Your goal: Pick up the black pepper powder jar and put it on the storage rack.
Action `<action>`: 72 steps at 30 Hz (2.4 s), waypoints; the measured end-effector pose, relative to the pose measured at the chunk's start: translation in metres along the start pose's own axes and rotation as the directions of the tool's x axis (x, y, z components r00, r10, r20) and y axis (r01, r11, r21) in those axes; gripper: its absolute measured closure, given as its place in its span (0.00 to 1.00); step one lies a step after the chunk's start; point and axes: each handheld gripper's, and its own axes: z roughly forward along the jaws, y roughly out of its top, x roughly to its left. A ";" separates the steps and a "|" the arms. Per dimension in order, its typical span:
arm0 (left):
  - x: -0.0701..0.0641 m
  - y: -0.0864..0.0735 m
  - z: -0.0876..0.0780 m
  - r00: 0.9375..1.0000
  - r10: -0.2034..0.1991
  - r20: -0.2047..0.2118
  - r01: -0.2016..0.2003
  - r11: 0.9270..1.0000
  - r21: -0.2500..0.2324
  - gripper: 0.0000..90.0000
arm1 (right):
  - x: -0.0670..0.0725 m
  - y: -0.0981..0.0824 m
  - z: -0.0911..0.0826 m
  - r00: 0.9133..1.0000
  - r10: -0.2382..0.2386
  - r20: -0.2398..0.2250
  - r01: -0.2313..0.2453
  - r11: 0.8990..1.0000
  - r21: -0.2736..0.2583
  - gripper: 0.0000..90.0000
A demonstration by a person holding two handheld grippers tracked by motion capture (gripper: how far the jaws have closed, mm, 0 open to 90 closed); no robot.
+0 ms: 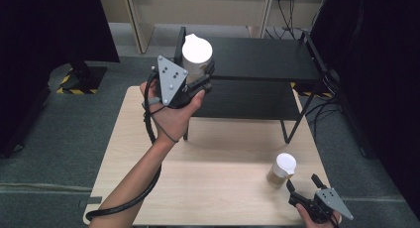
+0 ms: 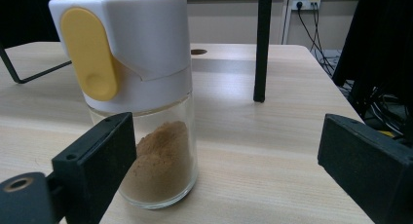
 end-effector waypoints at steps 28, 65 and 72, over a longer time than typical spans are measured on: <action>0.011 0.016 0.057 0.998 -0.017 -0.066 0.019 0.999 0.039 0.33 | 0.000 0.000 0.000 1.000 -0.004 -0.001 0.004 1.000 -0.002 0.08; 0.025 0.007 0.102 0.980 -0.107 -0.170 0.137 0.975 0.176 0.33 | 0.000 -0.001 -0.001 1.000 -0.015 -0.006 0.015 1.000 -0.004 0.08; 0.030 0.010 0.106 0.975 -0.140 -0.174 0.173 0.966 0.192 0.33 | 0.000 -0.001 -0.001 1.000 -0.014 -0.006 0.014 1.000 -0.004 0.08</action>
